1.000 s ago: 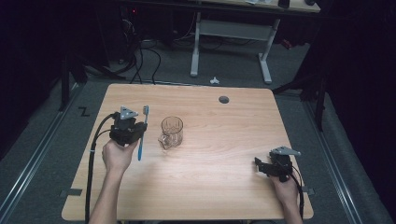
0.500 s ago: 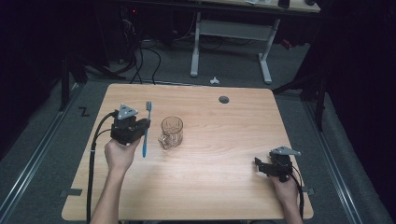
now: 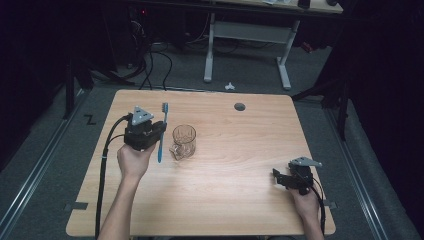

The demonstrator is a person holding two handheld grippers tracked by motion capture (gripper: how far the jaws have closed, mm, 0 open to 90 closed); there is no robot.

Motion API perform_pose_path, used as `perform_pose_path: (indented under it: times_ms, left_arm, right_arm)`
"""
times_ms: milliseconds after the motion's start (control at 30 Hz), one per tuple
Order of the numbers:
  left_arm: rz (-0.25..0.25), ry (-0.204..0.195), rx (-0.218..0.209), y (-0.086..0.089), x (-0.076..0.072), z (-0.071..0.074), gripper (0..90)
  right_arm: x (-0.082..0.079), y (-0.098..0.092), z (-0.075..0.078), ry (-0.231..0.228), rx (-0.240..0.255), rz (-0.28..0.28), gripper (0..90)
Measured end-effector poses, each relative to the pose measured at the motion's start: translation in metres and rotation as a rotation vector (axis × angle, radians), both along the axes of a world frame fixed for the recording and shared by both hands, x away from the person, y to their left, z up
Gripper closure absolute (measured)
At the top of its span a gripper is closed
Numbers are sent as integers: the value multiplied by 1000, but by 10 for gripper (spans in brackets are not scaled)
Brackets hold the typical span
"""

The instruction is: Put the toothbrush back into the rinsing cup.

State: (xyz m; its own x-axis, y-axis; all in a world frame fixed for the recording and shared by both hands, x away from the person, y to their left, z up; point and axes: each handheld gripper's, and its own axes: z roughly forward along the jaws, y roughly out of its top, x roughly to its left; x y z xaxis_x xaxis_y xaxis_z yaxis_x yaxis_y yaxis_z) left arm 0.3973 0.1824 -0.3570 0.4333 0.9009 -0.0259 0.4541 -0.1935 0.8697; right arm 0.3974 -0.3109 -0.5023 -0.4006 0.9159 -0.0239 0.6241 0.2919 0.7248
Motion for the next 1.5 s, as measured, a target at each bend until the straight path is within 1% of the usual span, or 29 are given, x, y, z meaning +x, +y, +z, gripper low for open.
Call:
perform_pose_path:
  times_ms: [133, 300, 367, 433, 500, 567, 667, 800, 833, 900, 933, 1000, 1033, 1067, 1167, 1333, 1500]
  left_arm:
    - [-9, 2, 4, -4, 4, 1, 801]
    - [-12, -4, -2, -9, 9, 0, 801]
    - [-17, -7, 5, -11, 11, 0, 801]
    - [-21, -11, 9, -13, 12, 1, 801]
    - [-26, -26, 23, -16, 13, 4, 801]
    - [-30, -28, 17, -17, 13, 4, 801]
    - [-25, -42, 23, -19, 15, 5, 802]
    - [-24, -50, 19, -19, 17, 4, 802]
    - [-27, -49, 5, -20, 18, 4, 802]
    - [-23, -53, 6, -19, 19, 4, 802]
    - [-25, -52, -4, -19, 20, 3, 802]
    - [-22, -59, -9, -20, 21, 3, 802]
    - [-18, -72, -13, -20, 22, 2, 802]
    - [-18, -72, -13, -20, 22, 2, 802]
    - [-9, -96, -19, -22, 24, 1, 802]
    - [5, -115, -29, -23, 25, -2, 802]
    - [30, -119, -45, -21, 28, -9, 801]
  right_arm:
    - [0, 0, 0, 0, 0, 0, 283]
    - [0, 0, 0, 0, 0, 0, 282]
    - [0, 0, 0, 1, 0, 0, 282]
    - [0, 0, 0, 0, 0, 0, 282]
    - [0, 0, 0, 0, 0, 0, 282]
    - [0, 0, 0, 0, 0, 0, 282]
    - [0, 0, 0, 0, 0, 0, 282]
    - [0, 0, 0, 0, 0, 0, 282]
    - [0, 0, 0, 0, 0, 0, 282]
    - [0, 0, 0, 1, 0, 0, 282]
    - [0, 0, 0, 0, 0, 0, 282]
    - [0, 0, 0, 1, 0, 0, 282]
    - [0, 0, 0, 1, 0, 0, 282]
    - [0, 0, 0, 1, 0, 0, 282]
    - [0, 0, 0, 1, 0, 0, 282]
    - [0, 0, 0, 1, 0, 0, 283]
    - [0, 0, 0, 0, 0, 0, 282]
